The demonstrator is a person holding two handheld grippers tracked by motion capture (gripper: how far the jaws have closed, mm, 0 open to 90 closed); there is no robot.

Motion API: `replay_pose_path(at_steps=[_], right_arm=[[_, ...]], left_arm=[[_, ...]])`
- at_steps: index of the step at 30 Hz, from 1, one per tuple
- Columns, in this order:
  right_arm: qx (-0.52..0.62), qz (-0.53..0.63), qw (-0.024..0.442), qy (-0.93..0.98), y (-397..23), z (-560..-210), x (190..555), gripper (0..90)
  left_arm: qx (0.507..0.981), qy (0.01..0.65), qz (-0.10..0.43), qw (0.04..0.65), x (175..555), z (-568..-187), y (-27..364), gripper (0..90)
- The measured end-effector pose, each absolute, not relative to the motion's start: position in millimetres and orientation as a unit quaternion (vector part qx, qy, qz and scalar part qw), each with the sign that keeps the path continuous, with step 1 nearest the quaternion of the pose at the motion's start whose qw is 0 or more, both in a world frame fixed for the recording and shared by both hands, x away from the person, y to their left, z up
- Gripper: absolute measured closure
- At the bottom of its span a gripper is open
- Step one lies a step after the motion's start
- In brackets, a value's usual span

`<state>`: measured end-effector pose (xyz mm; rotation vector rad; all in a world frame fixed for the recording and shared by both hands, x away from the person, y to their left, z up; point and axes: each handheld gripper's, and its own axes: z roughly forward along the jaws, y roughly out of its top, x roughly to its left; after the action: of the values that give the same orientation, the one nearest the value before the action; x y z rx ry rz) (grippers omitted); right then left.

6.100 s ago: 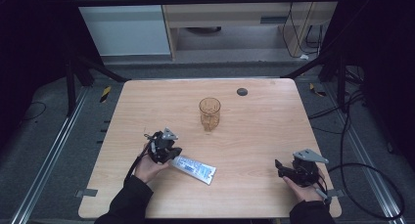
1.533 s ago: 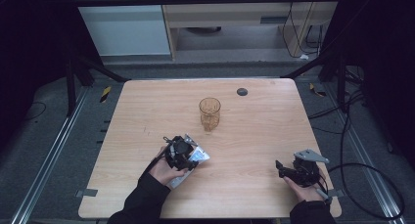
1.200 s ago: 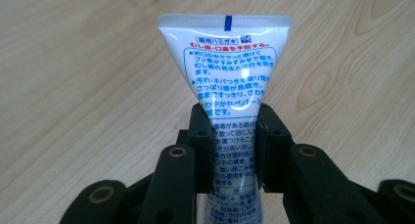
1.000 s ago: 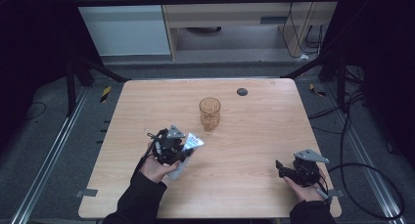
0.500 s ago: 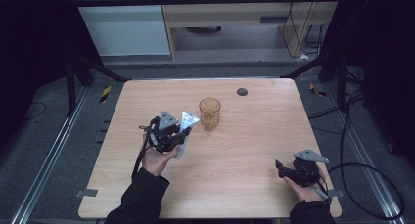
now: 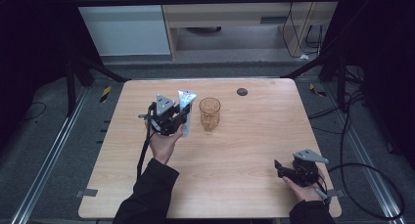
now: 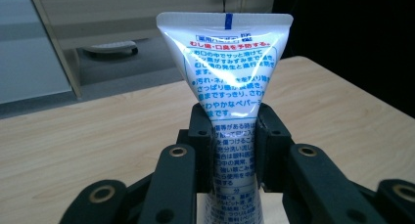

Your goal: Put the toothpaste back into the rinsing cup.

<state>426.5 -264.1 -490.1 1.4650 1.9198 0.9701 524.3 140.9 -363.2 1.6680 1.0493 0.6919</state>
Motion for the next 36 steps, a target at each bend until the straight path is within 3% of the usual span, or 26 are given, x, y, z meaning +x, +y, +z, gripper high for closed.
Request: replay_pose_path(at_steps=[13,36], right_arm=[[0.541,0.363,0.265,0.711,-265,-491,427,22.1],[0.541,0.367,0.265,0.709,-267,-491,428,22.1]], left_arm=[[0.655,0.453,0.308,0.52,563,-368,121,72.2],[0.648,0.44,0.311,0.538,598,-354,97,72.2]])
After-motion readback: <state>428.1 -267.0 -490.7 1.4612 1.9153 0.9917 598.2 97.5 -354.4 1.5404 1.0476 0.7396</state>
